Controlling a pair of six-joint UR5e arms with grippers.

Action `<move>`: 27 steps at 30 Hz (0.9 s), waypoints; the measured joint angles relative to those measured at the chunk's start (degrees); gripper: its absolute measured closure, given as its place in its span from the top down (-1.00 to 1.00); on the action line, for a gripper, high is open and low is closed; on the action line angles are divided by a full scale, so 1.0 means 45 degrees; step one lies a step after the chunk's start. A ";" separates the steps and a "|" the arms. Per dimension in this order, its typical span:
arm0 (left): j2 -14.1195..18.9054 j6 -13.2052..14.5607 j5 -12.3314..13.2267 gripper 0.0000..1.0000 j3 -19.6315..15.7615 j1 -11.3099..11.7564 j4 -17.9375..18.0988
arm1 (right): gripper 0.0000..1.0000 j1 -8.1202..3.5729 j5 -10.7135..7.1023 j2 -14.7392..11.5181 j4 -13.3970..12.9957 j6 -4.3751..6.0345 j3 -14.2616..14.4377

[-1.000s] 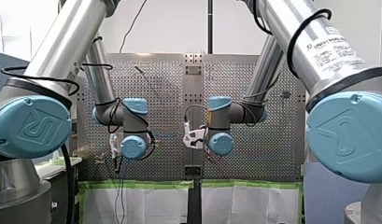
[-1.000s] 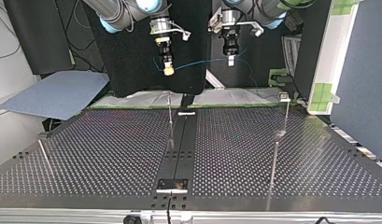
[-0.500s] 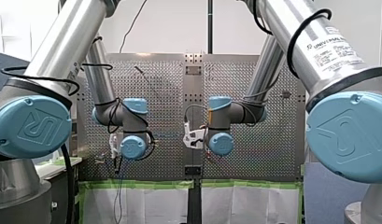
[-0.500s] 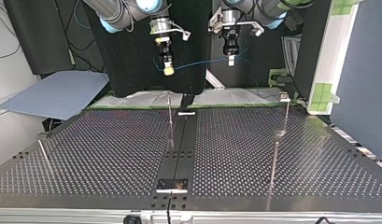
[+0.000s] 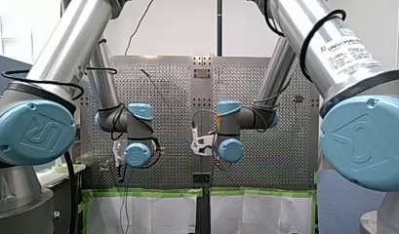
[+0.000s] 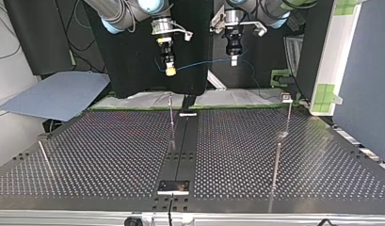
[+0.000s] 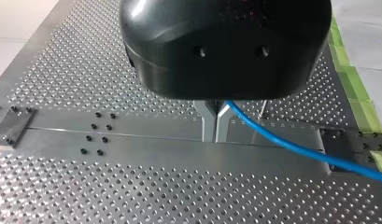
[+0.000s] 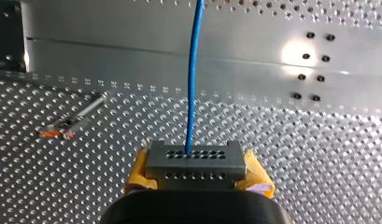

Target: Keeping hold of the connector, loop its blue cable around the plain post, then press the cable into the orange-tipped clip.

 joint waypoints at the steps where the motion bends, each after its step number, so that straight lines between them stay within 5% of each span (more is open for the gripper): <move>1: -0.0022 -0.0046 0.0122 -1.00 -0.0132 0.0129 0.0124 | -1.00 0.0093 0.0017 0.0095 0.0094 -0.0090 -0.0052; 10: -0.0050 -0.0122 0.0380 -1.00 -0.1185 0.0533 0.0802 | -1.00 0.0783 0.0043 0.1004 0.1106 -0.0364 -0.0142; 19: -0.0054 -0.0124 0.0387 -1.00 -0.2217 0.0542 0.0834 | -1.00 0.0822 0.0045 0.1135 0.2267 -0.0371 -0.0148; 27: -0.0013 -0.0408 0.0334 -1.00 -0.2581 0.0544 0.1109 | -1.00 0.0856 0.0029 0.0963 0.2682 -0.0262 -0.0256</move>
